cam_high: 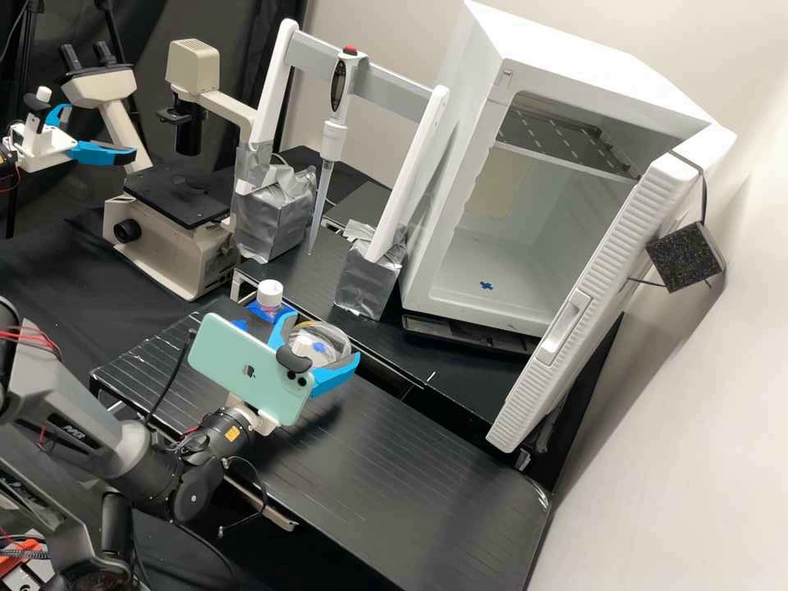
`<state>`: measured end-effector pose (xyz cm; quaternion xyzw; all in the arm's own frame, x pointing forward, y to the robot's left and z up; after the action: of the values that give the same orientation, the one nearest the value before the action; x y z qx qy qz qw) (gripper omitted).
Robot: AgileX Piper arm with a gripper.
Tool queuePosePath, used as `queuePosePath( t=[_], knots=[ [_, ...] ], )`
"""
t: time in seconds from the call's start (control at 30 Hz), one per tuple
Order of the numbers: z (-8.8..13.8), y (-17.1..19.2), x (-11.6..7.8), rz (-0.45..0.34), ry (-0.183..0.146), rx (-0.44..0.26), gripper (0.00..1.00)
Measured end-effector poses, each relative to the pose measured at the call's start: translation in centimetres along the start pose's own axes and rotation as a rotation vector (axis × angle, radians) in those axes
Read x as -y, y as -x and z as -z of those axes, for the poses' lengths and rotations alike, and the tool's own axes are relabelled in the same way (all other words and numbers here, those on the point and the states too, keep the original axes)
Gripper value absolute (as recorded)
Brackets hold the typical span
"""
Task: Open the lid
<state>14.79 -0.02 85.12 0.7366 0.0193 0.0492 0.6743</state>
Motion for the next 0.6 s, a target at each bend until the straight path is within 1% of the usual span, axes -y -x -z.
queuePosePath(
  t=[0.07, 0.13, 0.23, 0.27, 0.37, 0.43, 0.47, 0.53, 0.6],
  knots=[
    [-0.3, 0.1, -0.6, -0.056, -0.012, 0.027, 0.00],
    [-0.9, 0.4, -1.4, -0.126, -0.031, 0.068, 0.00],
    [-1.8, 0.7, -2.1, -0.184, -0.048, 0.121, 0.00],
    [-2.1, 0.8, -2.2, -0.193, -0.056, 0.138, 0.00],
    [-3.1, 0.8, -2.3, -0.201, -0.092, 0.185, 0.00],
    [-3.7, 0.6, -2.1, -0.188, -0.113, 0.210, 0.00],
    [-3.9, 0.6, -2.0, -0.182, -0.118, 0.219, 0.00],
    [-4.3, 0.5, -1.8, -0.175, -0.111, 0.233, 0.00],
    [-4.5, 0.2, -1.6, -0.164, -0.092, 0.231, 0.00]
  ],
)
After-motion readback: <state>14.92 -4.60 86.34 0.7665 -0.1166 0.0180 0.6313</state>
